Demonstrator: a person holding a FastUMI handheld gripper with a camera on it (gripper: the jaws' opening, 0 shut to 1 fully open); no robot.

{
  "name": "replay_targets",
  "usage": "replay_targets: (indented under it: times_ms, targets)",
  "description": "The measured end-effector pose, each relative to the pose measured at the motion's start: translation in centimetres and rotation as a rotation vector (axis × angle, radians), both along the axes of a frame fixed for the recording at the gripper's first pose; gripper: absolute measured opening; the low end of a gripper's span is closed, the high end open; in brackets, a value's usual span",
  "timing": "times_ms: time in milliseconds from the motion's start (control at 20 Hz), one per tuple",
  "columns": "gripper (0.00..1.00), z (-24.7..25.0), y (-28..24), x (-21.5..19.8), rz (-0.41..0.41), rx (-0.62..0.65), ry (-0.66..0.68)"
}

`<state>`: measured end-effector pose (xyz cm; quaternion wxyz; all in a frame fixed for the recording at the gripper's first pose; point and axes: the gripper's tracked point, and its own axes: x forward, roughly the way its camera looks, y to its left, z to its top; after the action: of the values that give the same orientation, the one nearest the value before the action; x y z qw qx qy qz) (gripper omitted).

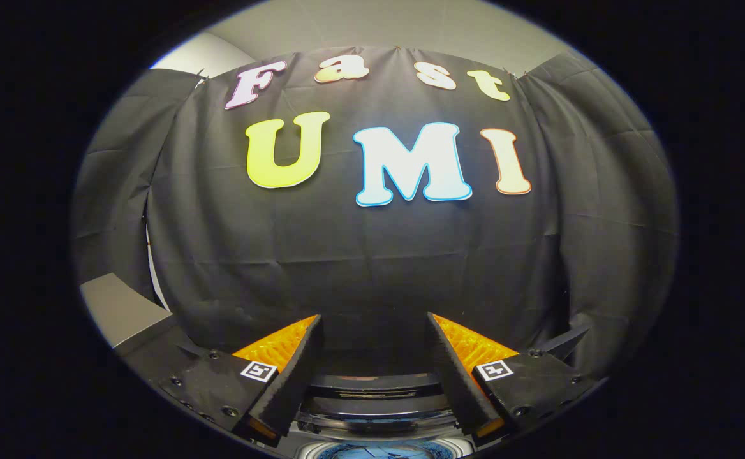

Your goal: Put the clothes into the washing machine and then close the washing machine lid.

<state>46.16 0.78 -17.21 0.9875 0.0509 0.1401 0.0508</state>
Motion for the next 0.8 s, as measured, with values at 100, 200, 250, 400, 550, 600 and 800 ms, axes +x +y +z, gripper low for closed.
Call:
replay_targets:
  times_ms: [100,200,250,400,550,600,800]
  targets:
    - [0.98,0.2,-0.1,-0.9,-0.002,0.000,-0.004]
    - [0.98,0.2,-0.2,-1.9,-0.002,-0.003,-0.009]
    - [0.98,0.2,-0.3,-2.2,-0.001,-0.003,-0.010]
    - [0.97,0.2,-0.4,-3.7,-0.003,-0.005,-0.012]
    - [0.97,0.1,-0.5,-5.0,-0.001,-0.008,-0.008]
    - [0.97,-0.1,-0.5,-5.4,-0.001,-0.009,-0.006]
    - [0.97,-0.3,-0.6,-7.2,0.000,-0.011,0.002]
